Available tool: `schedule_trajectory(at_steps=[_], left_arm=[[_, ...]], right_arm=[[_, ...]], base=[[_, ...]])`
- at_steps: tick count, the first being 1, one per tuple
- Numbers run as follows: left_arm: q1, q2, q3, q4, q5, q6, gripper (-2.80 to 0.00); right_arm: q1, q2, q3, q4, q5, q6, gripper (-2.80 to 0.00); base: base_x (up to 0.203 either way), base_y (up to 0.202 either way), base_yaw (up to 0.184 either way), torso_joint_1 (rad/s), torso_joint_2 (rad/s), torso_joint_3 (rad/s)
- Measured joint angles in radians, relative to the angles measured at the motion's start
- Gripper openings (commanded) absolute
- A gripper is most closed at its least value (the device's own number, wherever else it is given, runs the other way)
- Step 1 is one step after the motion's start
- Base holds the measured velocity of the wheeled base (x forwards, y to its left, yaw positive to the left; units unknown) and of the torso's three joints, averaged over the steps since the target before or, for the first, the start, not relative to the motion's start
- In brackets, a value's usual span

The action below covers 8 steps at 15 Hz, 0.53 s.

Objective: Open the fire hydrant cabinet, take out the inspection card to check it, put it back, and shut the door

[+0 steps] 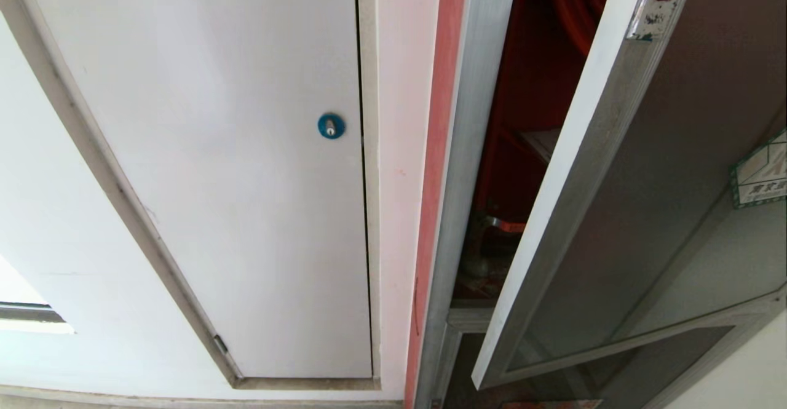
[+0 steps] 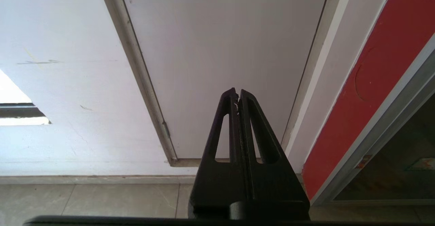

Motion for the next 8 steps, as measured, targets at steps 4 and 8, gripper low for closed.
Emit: schedule_trajectory(at_steps=[4,8], left_arm=[[0.0,0.0,0.0,0.0,0.0,0.0,-2.8],[0.0,0.0,0.0,0.0,0.0,0.0,-2.8]], right_arm=[[0.0,0.048,-0.119,0.04,0.023,0.001,-2.8],[0.001,0.147,-0.242,0.061,0.061,0.062,-2.8]], base=[[0.0,0.0,0.0,0.0,0.0,0.0],[0.0,0.0,0.0,0.0,0.0,0.0]])
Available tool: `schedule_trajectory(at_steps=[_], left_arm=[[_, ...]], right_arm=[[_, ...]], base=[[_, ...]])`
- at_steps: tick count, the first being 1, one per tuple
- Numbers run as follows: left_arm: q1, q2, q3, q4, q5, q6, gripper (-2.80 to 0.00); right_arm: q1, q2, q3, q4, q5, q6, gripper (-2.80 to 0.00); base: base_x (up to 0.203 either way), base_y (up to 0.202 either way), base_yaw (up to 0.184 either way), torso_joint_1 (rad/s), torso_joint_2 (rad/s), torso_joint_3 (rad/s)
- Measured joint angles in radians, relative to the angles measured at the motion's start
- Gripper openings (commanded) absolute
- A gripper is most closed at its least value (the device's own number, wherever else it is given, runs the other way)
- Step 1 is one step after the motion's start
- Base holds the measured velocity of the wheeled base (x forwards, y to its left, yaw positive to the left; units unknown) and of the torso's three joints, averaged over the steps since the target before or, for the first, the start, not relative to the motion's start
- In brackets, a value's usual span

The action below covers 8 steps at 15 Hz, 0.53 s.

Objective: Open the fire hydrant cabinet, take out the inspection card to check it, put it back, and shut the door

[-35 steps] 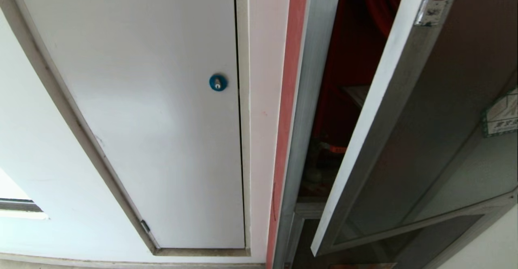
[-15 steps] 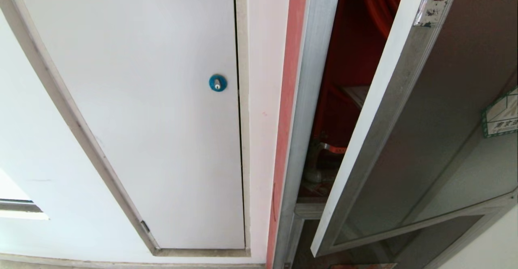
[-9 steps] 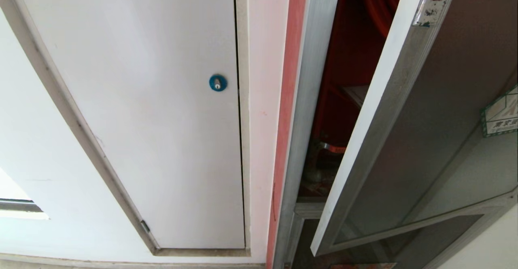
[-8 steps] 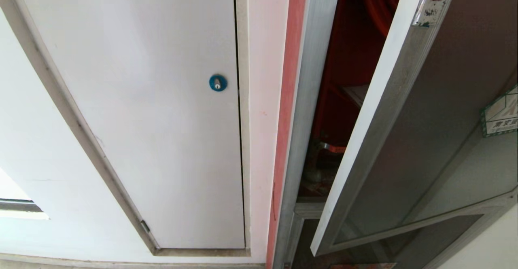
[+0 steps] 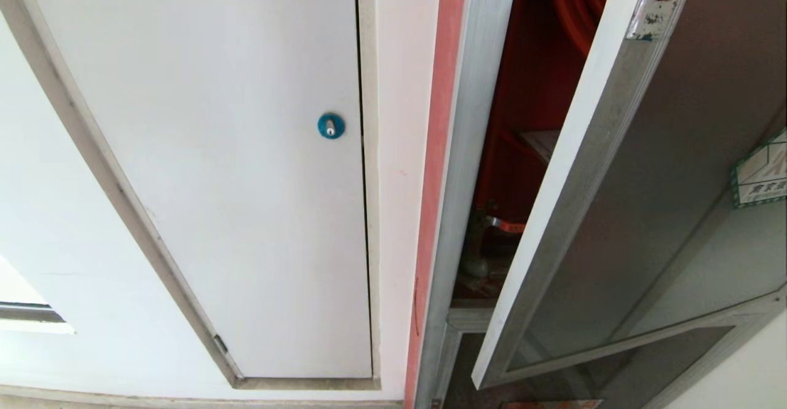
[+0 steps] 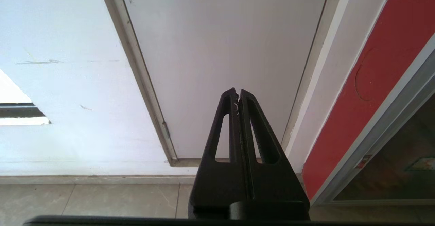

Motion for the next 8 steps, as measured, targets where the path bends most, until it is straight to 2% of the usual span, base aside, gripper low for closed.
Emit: schedule_trajectory(at_steps=[3,8], left_arm=[[0.0,0.0,0.0,0.0,0.0,0.0,-2.8],[0.0,0.0,0.0,0.0,0.0,0.0,-2.8]], right_arm=[[0.001,0.067,-0.094,0.075,0.111,0.076,-2.8],[0.001,0.148,-0.215,0.145,0.349,0.187,-2.8]], base=[[0.0,0.0,0.0,0.0,0.0,0.0],[0.0,0.0,0.0,0.0,0.0,0.0]])
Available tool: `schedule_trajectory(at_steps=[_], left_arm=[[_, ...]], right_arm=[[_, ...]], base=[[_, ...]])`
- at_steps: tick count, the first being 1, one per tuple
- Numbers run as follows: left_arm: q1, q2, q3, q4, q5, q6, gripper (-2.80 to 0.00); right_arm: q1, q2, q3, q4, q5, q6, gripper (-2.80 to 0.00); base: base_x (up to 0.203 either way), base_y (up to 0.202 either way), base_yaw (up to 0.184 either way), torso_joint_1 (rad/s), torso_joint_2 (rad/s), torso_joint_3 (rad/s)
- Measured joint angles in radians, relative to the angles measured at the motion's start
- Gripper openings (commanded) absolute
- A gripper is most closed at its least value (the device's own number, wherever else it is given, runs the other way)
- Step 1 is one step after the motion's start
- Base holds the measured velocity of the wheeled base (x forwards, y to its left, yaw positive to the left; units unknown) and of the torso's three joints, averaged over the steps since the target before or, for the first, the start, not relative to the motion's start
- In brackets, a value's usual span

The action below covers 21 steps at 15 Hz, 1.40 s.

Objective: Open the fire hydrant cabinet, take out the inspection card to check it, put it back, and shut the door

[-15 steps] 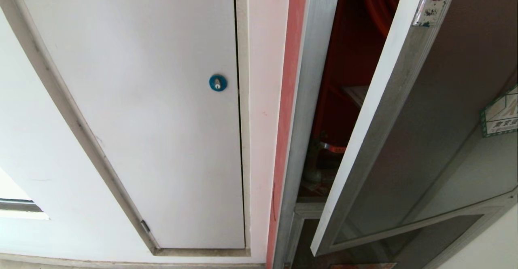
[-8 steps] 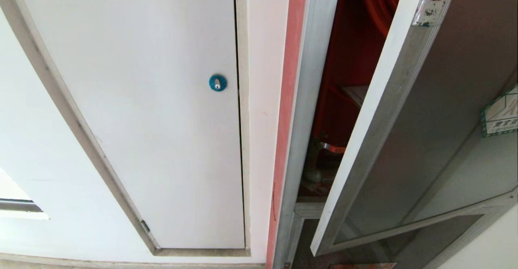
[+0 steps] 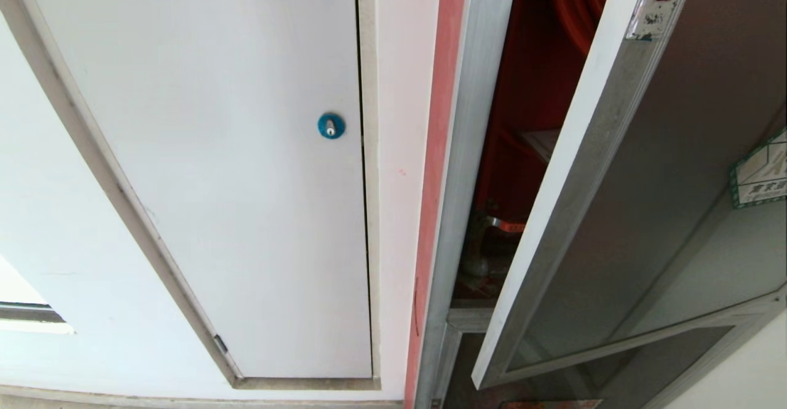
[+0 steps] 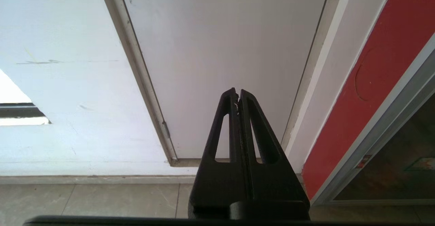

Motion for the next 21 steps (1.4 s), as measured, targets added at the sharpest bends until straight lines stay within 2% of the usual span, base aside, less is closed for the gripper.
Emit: schedule_trajectory(at_steps=[5,8,12,17,19,21], left_arm=[[0.0,0.0,0.0,0.0,0.0,0.0,-2.8],[0.0,0.0,0.0,0.0,0.0,0.0,-2.8],[0.0,0.0,0.0,0.0,0.0,0.0,-2.8],[0.0,0.0,0.0,0.0,0.0,0.0,-2.8],[0.0,0.0,0.0,0.0,0.0,0.0,-2.8],[0.0,0.0,0.0,0.0,0.0,0.0,-2.8]], right_arm=[[0.0,0.139,-0.075,-0.005,0.165,0.019,-2.8],[0.0,0.243,-0.125,-0.067,0.221,0.019,-2.8],[0.007,0.386,-0.202,-0.11,0.258,0.015,-2.8],[0.162,0.556,-0.275,-0.198,0.228,-0.014,-2.8],[0.267,0.603,-0.281,-0.248,0.152,-0.023,-2.8],[0.401,0.628,-0.285,-0.267,0.032,-0.026,-2.8]], base=[[0.0,0.0,0.0,0.0,0.0,0.0],[0.0,0.0,0.0,0.0,0.0,0.0],[0.0,0.0,0.0,0.0,0.0,0.0],[0.0,0.0,0.0,0.0,0.0,0.0],[0.0,0.0,0.0,0.0,0.0,0.0],[0.0,0.0,0.0,0.0,0.0,0.0]])
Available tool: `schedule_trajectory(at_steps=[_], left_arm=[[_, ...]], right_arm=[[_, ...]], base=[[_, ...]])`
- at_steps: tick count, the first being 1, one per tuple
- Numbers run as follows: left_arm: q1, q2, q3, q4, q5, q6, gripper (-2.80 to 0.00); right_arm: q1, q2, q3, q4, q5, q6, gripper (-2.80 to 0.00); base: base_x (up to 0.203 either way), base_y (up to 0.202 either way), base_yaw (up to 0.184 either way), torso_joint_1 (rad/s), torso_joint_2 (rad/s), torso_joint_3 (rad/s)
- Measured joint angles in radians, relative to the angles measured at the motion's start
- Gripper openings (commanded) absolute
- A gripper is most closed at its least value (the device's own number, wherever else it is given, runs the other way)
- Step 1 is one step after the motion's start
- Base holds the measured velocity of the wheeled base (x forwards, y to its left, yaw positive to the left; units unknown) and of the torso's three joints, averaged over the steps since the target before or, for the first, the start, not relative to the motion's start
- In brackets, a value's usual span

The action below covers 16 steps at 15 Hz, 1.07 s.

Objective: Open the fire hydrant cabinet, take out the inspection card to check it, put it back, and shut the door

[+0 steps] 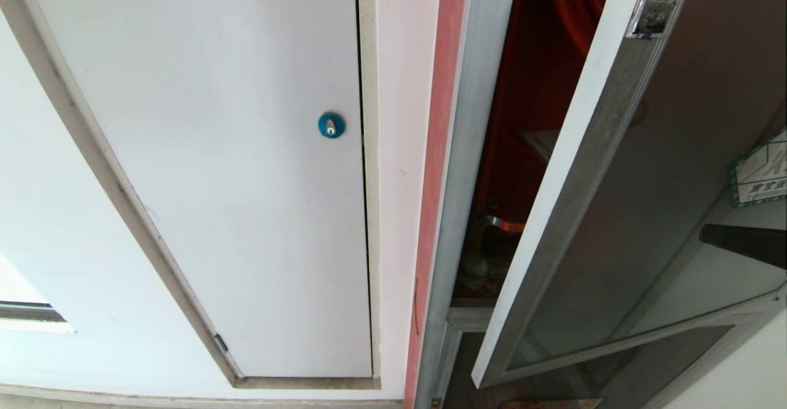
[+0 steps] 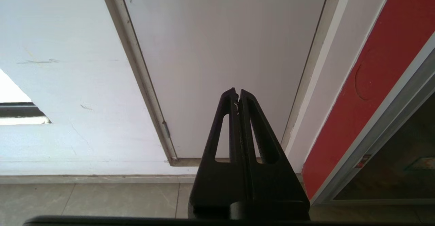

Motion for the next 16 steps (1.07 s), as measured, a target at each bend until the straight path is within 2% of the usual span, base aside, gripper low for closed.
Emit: schedule_trajectory(at_steps=[3,6,8,11,16], left_arm=[[0.0,0.0,0.0,0.0,0.0,0.0,-2.8],[0.0,0.0,0.0,0.0,0.0,0.0,-2.8],[0.0,0.0,0.0,0.0,0.0,0.0,-2.8],[0.0,0.0,0.0,0.0,0.0,0.0,-2.8],[0.0,0.0,0.0,0.0,0.0,0.0,-2.8]], right_arm=[[0.179,0.01,-0.001,-0.013,-0.181,-0.004,-2.8],[0.313,0.038,-0.001,-0.084,-0.367,-0.023,-2.8],[0.372,0.072,-0.001,-0.16,-0.476,-0.051,-2.8],[0.411,0.129,-0.005,-0.239,-0.541,-0.083,-2.8],[0.419,0.172,-0.041,-0.256,-0.554,-0.089,-2.8]], base=[[0.0,0.0,0.0,0.0,0.0,0.0],[0.0,0.0,0.0,0.0,0.0,0.0],[0.0,0.0,0.0,0.0,0.0,0.0],[0.0,0.0,0.0,0.0,0.0,0.0],[0.0,0.0,0.0,0.0,0.0,0.0]])
